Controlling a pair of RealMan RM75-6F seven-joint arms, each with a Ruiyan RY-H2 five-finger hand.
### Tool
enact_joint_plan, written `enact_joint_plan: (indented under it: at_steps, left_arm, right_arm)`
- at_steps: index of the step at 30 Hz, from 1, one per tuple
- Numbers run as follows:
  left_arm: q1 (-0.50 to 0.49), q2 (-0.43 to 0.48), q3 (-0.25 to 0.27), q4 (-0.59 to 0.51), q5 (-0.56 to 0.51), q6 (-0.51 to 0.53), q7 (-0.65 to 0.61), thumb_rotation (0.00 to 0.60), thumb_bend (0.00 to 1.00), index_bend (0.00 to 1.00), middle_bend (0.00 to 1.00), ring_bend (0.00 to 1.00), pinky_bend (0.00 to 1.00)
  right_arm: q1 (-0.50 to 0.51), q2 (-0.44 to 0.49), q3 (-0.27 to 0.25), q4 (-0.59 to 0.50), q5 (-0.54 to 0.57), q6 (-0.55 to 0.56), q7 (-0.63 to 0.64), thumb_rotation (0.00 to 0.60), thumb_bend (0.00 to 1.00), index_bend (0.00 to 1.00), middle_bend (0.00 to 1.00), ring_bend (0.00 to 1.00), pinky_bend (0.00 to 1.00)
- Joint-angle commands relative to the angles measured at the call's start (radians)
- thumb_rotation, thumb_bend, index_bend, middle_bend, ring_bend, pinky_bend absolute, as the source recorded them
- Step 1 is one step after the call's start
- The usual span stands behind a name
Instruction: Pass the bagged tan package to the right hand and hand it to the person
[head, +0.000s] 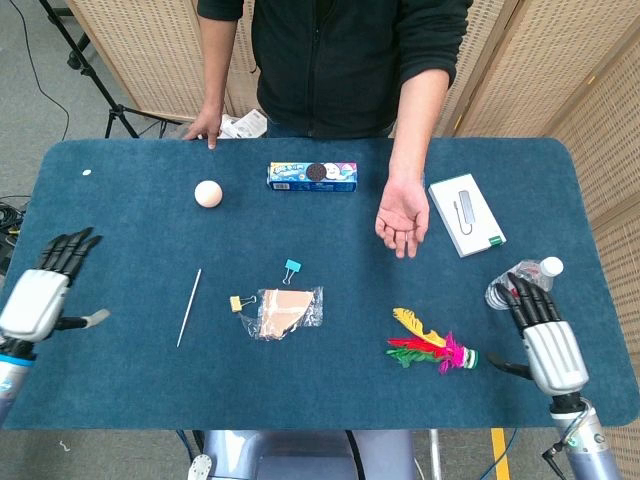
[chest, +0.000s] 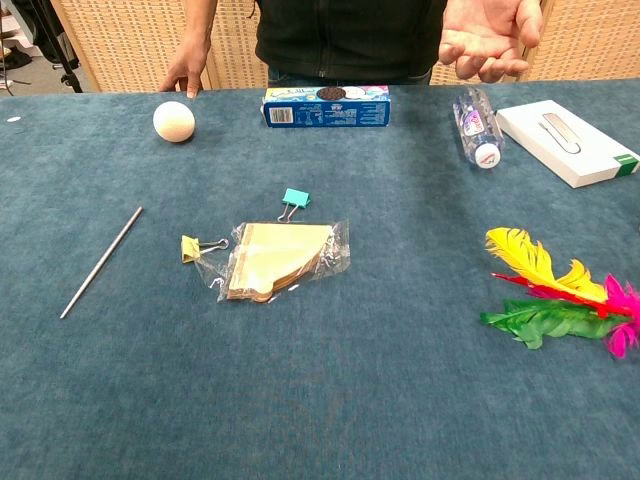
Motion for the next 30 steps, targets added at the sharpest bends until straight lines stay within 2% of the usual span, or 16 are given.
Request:
enact_joint_plan:
  at_steps: [1,4,8,14,20,26,30]
  left_arm:
    - [0.051,0.06,0.012,-0.046,-0.056,0.011,-0.032,0.6,0.0,0.0,0.0,0.0,0.0]
    - [0.079,0.074,0.01,-0.049,-0.075,0.026,-0.039,0.6,0.0,0.0,0.0,0.0,0.0]
    - [0.086,0.085,0.004,-0.036,-0.067,0.023,-0.082,0.6,0.0,0.0,0.0,0.0,0.0]
    - [0.083,0.085,-0.009,0.005,-0.058,0.001,-0.146,0.6,0.0,0.0,0.0,0.0,0.0]
    - [0.089,0.092,-0.013,0.018,-0.046,-0.007,-0.19,0.6,0.0,0.0,0.0,0.0,0.0]
    - [0.093,0.093,-0.012,0.027,-0.029,-0.011,-0.209,0.6,0.0,0.0,0.0,0.0,0.0]
    - [0.092,0.093,-0.016,0.03,-0.027,-0.02,-0.216,0.6,0.0,0.0,0.0,0.0,0.0]
  right_arm:
    - [0.047,-0.015,-0.028,0.004,-0.064,-0.049,-0.021,0.6,0.0,0.0,0.0,0.0,0.08]
    - [0.101,-0.031,-0.037,-0.016,-0.111,-0.104,-0.027,0.6,0.0,0.0,0.0,0.0,0.08]
    - [0.184,-0.066,-0.02,-0.031,-0.129,-0.199,-0.038,0.6,0.02,0.04,0.04,0.01,0.08]
    - [0.332,-0.157,0.029,-0.103,-0.076,-0.422,-0.111,0.6,0.08,0.06,0.06,0.02,0.1]
    - [0.453,-0.312,0.133,-0.116,0.083,-0.592,-0.289,0.6,0.1,0.06,0.06,0.02,0.1]
    - [0.543,-0.454,0.214,-0.025,0.25,-0.676,-0.433,0.6,0.1,0.06,0.06,0.02,0.1]
    - [0.585,-0.511,0.239,0.017,0.357,-0.703,-0.51,0.6,0.1,0.06,0.04,0.02,0.1]
